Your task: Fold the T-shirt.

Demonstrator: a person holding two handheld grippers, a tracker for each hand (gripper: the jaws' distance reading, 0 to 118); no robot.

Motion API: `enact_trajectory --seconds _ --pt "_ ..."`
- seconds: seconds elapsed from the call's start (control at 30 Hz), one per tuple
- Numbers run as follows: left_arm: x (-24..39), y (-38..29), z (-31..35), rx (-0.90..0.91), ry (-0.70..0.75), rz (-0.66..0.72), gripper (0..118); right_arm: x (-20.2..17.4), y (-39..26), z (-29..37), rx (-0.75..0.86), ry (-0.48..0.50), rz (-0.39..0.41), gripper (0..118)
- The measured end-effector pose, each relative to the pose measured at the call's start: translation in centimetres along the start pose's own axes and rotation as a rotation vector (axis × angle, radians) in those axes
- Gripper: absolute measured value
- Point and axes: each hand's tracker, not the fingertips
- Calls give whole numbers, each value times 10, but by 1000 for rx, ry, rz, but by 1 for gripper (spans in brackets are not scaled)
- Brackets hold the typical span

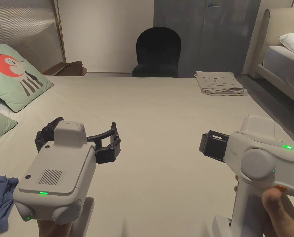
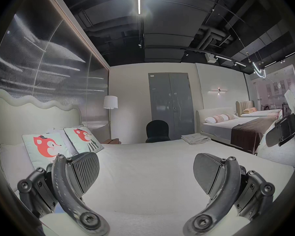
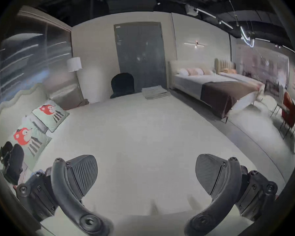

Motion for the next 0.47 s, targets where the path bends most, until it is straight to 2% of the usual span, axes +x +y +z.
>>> enact_trajectory --seconds 0.1,0.27,0.4,0.47 --pt "0 -1 -1 1 0 -3 111 -1 0 1 1 -6 0 114" --pt "-1 -1 -2 4 0 -3 111 1 -1 0 31 58 -10 114" --pt "-2 -1 -3 2 1 0 111 -7 -4 1 67 8 91 114" --pt "-2 -1 -3 1 1 -2 111 -9 -6 1 72 -3 79 114"
